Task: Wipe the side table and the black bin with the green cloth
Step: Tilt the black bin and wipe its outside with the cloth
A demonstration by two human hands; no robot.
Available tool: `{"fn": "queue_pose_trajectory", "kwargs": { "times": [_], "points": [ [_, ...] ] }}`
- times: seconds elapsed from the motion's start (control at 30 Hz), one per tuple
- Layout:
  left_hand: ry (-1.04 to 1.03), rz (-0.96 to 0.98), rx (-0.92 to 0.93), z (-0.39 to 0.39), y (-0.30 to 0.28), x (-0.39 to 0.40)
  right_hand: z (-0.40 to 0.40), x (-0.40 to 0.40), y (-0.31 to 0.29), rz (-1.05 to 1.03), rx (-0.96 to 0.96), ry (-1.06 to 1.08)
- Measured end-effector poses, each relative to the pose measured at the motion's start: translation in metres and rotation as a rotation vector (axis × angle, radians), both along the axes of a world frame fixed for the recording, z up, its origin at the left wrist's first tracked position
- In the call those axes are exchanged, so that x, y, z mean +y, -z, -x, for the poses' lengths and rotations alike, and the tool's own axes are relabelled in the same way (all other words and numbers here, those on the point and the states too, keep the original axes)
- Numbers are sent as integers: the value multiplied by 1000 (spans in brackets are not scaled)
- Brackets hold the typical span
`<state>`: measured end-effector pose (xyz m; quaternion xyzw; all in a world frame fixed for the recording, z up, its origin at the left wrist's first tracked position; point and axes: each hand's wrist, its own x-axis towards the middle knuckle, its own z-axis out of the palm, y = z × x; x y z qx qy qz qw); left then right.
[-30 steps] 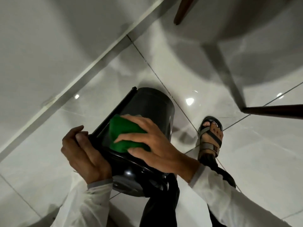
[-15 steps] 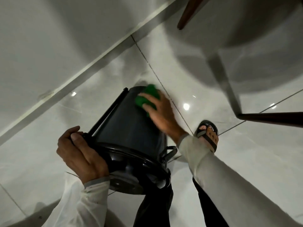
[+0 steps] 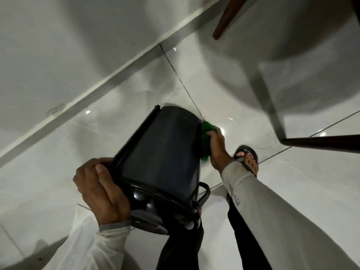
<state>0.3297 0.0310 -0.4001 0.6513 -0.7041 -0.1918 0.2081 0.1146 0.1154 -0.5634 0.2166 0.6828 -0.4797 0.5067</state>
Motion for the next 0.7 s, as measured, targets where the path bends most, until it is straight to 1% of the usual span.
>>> {"fn": "queue_pose_trajectory", "kwargs": {
  "times": [0.1, 0.2, 0.27, 0.3, 0.4, 0.47, 0.53, 0.6, 0.67, 0.7],
  "points": [
    [157, 34, -25, 4, -5, 17, 22, 5, -33, 52, 124, 46],
    [418, 47, -12, 14, -12, 45, 44, 18, -75, 203, 148, 184],
    [507, 30, 45, 20, -18, 64, 53, 26, -96, 256, 141, 176],
    [501, 11, 58, 23, -19, 71, 56, 29, -101, 260, 149, 146],
    [330, -87, 78, 35, -26, 76, 53, 29, -103, 215, 213, -42],
    [241, -174, 74, 46, -33, 75, 44, 34, -91, 138, 279, -234],
    [170, -234, 105, 53, -36, 75, 34, 41, -74, 43, 411, -505],
    [44, -280, 155, 53, -34, 76, 27, 44, -60, -11, 536, -733],
    [-89, -338, 214, 49, -30, 75, 23, 42, -53, -43, 595, -890],
    [-117, -339, 213, 48, -28, 73, 23, 39, -51, -62, 601, -929]
  ]
}}
